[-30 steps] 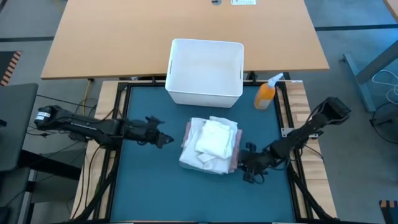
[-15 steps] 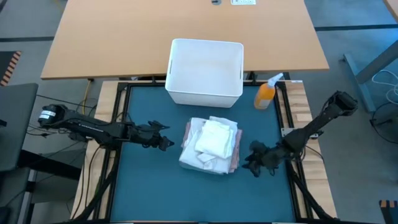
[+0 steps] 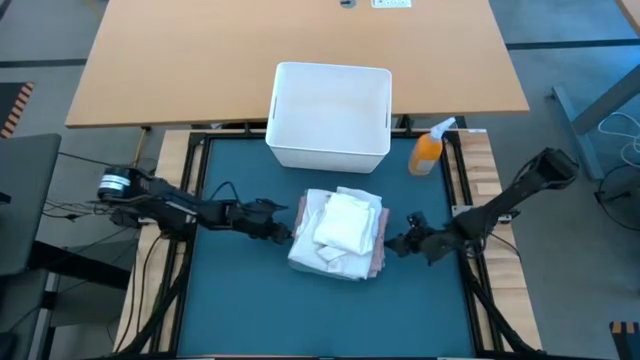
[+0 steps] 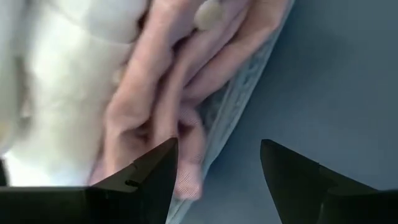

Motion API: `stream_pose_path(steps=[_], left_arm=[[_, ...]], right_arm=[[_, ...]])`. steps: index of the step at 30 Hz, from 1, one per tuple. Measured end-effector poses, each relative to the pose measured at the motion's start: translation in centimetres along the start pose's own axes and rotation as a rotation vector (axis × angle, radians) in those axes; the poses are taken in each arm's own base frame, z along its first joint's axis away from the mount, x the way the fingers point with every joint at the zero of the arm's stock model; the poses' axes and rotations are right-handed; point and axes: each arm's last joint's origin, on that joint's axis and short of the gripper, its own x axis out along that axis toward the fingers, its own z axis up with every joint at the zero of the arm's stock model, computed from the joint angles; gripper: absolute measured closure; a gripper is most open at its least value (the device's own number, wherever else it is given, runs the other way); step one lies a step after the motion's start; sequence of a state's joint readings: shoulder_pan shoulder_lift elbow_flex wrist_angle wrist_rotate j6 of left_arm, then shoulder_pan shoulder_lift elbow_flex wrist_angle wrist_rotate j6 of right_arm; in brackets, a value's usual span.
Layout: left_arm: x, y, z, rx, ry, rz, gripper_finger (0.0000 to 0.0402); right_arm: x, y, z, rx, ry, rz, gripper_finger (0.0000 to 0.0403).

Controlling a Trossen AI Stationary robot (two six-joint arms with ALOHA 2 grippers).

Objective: Fold Laundry from Bin
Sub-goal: Put the stacked clothes into the white bin

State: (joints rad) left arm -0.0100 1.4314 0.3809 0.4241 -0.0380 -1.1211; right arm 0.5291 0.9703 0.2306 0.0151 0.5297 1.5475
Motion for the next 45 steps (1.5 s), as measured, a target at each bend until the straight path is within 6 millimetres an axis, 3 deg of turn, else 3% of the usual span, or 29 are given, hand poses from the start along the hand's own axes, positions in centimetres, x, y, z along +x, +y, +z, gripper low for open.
stream_pose_path(steps=[9,19,22,26,29,33,38,45], left_arm=[[3.0,0.3,-0.3,-0.025,-0.016,-0.058,0.0195],[4.9,-1.9,0.6,0.050,0.020,-0.026,0.0195],[5.1,-2.3,0.7,0.072,0.027,-0.025,0.0195],[5.1,-2.6,0.8,0.091,0.031,-0.033,0.0202],[5.2,-2.6,0.8,0.092,0.032,-0.038,0.0229],[5.1,-2.9,0.7,0.098,0.030,-0.054,0.0294],[5.1,-3.3,0.3,0.123,0.028,-0.077,0.0382],[5.0,-4.0,0.0,0.134,0.048,-0.147,0.0383]], right_arm=[[3.1,-0.5,-0.2,0.021,-0.042,-0.050,0.0148],[7.6,0.6,-0.6,-0.056,-0.020,-0.061,0.0150],[8.2,1.4,-0.8,-0.101,-0.015,-0.051,0.0168],[8.5,2.2,-0.9,-0.145,0.007,-0.072,0.0221],[8.5,2.5,-0.9,-0.189,0.012,-0.084,0.0276],[8.7,3.0,-0.9,-0.251,0.011,-0.075,0.0342],[8.8,3.7,-0.8,-0.293,-0.002,-0.059,0.0345],[8.9,4.8,-0.7,-0.347,-0.011,-0.039,0.0345]])
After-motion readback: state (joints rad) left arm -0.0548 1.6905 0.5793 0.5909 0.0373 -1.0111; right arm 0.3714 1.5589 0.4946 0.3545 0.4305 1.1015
